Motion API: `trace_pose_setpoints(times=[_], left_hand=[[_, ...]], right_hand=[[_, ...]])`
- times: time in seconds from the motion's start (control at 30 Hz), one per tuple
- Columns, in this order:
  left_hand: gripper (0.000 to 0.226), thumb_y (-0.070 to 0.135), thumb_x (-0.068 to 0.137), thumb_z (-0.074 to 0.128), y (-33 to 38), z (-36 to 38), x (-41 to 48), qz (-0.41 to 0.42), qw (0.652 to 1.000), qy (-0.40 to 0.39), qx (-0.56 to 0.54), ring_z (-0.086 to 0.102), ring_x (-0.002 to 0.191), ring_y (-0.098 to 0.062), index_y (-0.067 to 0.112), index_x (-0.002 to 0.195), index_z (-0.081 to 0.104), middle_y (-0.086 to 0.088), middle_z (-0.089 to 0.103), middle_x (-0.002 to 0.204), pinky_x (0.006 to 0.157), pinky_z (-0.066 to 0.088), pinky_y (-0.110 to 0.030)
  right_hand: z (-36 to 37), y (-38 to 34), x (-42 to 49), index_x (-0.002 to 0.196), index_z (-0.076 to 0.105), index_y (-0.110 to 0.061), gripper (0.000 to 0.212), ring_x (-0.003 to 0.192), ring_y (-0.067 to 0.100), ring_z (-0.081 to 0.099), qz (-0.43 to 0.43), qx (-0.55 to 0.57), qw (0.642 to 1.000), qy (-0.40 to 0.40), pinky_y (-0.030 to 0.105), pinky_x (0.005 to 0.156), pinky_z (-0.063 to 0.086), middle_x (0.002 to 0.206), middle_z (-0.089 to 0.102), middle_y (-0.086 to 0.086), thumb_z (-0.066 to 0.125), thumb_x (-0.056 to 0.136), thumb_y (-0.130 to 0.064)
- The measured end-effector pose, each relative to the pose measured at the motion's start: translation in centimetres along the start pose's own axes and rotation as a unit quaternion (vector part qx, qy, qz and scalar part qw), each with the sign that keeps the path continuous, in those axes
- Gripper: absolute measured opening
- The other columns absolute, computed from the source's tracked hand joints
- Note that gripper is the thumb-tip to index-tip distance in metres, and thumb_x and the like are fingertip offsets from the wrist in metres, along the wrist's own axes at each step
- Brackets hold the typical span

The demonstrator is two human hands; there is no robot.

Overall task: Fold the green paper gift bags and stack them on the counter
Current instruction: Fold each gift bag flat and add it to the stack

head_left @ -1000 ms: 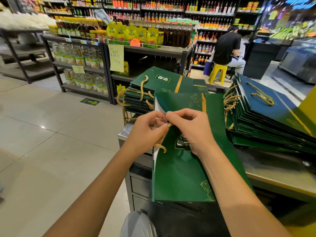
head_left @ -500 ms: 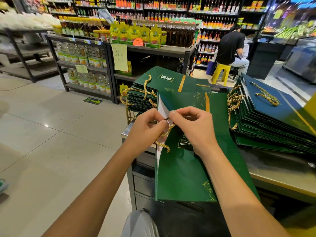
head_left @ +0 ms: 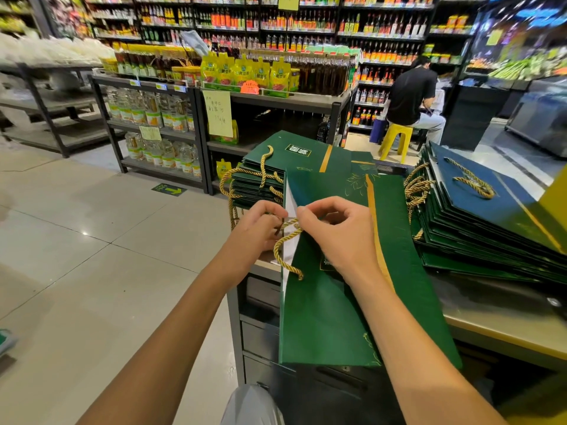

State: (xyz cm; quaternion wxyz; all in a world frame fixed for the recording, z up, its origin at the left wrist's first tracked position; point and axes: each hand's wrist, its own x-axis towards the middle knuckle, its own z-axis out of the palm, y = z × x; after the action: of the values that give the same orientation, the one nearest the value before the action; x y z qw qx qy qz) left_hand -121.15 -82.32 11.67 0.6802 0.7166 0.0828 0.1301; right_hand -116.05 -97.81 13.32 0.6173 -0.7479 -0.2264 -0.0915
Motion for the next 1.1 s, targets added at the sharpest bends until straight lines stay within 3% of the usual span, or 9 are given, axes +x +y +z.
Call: trace_pose_setpoints(times=[0.07, 0.13, 0.2, 0.3, 0.5, 0.63, 0.83, 0.97, 1.1], left_hand=[[0.022, 0.002, 0.096, 0.05, 0.2, -0.1, 0.1, -0.015, 0.998, 0.01, -0.062, 0.066, 0.08, -0.022, 0.013, 0.111, 0.062, -0.001, 0.071, 0.085, 0.073, 0.056, -0.038], [0.023, 0.0, 0.096, 0.052, 0.4, -0.2, 0.0, -0.02, 0.993, 0.005, -0.113, 0.068, 0.076, -0.018, 0.008, 0.116, 0.061, -0.006, 0.072, 0.092, 0.065, 0.058, -0.029], [0.021, 0.001, 0.098, 0.053, 0.3, -0.3, -0.2, -0.005, 0.994, 0.005, -0.106, 0.069, 0.075, -0.014, 0.009, 0.117, 0.061, -0.003, 0.074, 0.094, 0.063, 0.057, -0.026], [0.025, 0.002, 0.097, 0.061, 0.0, -0.4, -0.4, 0.022, 0.997, 0.004, -0.069, 0.074, 0.086, -0.018, 0.011, 0.12, 0.059, -0.003, 0.077, 0.098, 0.072, 0.059, -0.028], [0.038, -0.005, 0.09, 0.07, -0.2, -0.4, -0.4, 0.048, 0.998, 0.007, -0.047, 0.074, 0.098, -0.022, 0.008, 0.124, 0.059, -0.008, 0.076, 0.107, 0.081, 0.061, -0.029], [0.038, -0.003, 0.088, 0.072, -0.4, -0.1, -0.4, 0.058, 0.998, 0.031, -0.024, 0.074, 0.099, -0.02, 0.011, 0.121, 0.061, -0.004, 0.077, 0.105, 0.086, 0.06, -0.032], [0.038, -0.001, 0.088, 0.074, -0.4, 0.1, -0.5, 0.055, 0.997, 0.052, -0.013, 0.075, 0.093, -0.016, 0.016, 0.12, 0.063, -0.003, 0.077, 0.102, 0.076, 0.061, -0.025], [0.02, 0.006, 0.09, 0.073, -0.1, 0.0, -0.8, 0.042, 0.998, 0.041, 0.012, 0.076, 0.088, -0.015, 0.019, 0.106, 0.073, -0.003, 0.079, 0.096, 0.073, 0.059, -0.025], [0.005, 0.018, 0.092, 0.074, -0.2, 0.0, -1.1, 0.043, 0.993, 0.069, 0.084, 0.074, 0.077, -0.015, 0.017, 0.089, 0.078, 0.0, 0.078, 0.079, 0.068, 0.06, -0.03]], right_hand=[[0.4, 0.2, -0.2, 0.076, 0.076, -0.031, 0.018, 0.074, 0.01, 0.063, -0.029, -0.051, 0.998, 0.006, 0.041, 0.076, 0.056, 0.078, 0.071, -0.013, 0.076, 0.074, -0.049], [0.6, 0.6, -0.5, 0.076, 0.074, -0.033, 0.016, 0.082, 0.006, 0.062, -0.062, -0.118, 0.991, -0.003, 0.048, 0.088, 0.05, 0.083, 0.068, -0.016, 0.072, 0.079, -0.049], [0.5, 0.9, -0.7, 0.084, 0.075, -0.035, 0.004, 0.09, 0.008, 0.061, -0.092, -0.162, 0.982, -0.021, 0.05, 0.093, 0.045, 0.092, 0.066, -0.016, 0.072, 0.086, -0.037], [-0.1, 1.2, -0.6, 0.099, 0.076, -0.035, 0.014, 0.1, 0.011, 0.057, -0.107, -0.197, 0.973, -0.054, 0.048, 0.097, 0.043, 0.102, 0.064, -0.014, 0.069, 0.092, -0.026], [-2.2, 1.2, -0.5, 0.11, 0.076, -0.029, 0.022, 0.109, 0.015, 0.051, -0.133, -0.257, 0.953, -0.09, 0.043, 0.1, 0.042, 0.112, 0.064, -0.01, 0.076, 0.088, -0.027], [-5.5, 1.6, -0.7, 0.105, 0.075, -0.029, 0.025, 0.107, 0.02, 0.051, -0.099, -0.321, 0.941, -0.049, 0.043, 0.095, 0.042, 0.109, 0.061, -0.008, 0.082, 0.082, -0.033], [-11.0, 2.5, -2.5, 0.115, 0.068, -0.021, 0.046, 0.101, 0.02, 0.059, -0.012, -0.379, 0.923, 0.058, 0.041, 0.088, 0.051, 0.104, 0.062, -0.003, 0.079, 0.081, -0.05], [-12.1, 2.6, -3.1, 0.116, 0.065, -0.02, 0.062, 0.097, 0.024, 0.065, 0.084, -0.403, 0.909, 0.058, 0.043, 0.08, 0.056, 0.086, 0.066, -0.006, 0.068, 0.08, -0.07], [-12.1, 2.9, -3.5, 0.104, 0.065, -0.02, 0.058, 0.094, 0.025, 0.065, 0.103, -0.354, 0.927, 0.072, 0.042, 0.076, 0.056, 0.075, 0.067, -0.008, 0.071, 0.077, -0.071]])
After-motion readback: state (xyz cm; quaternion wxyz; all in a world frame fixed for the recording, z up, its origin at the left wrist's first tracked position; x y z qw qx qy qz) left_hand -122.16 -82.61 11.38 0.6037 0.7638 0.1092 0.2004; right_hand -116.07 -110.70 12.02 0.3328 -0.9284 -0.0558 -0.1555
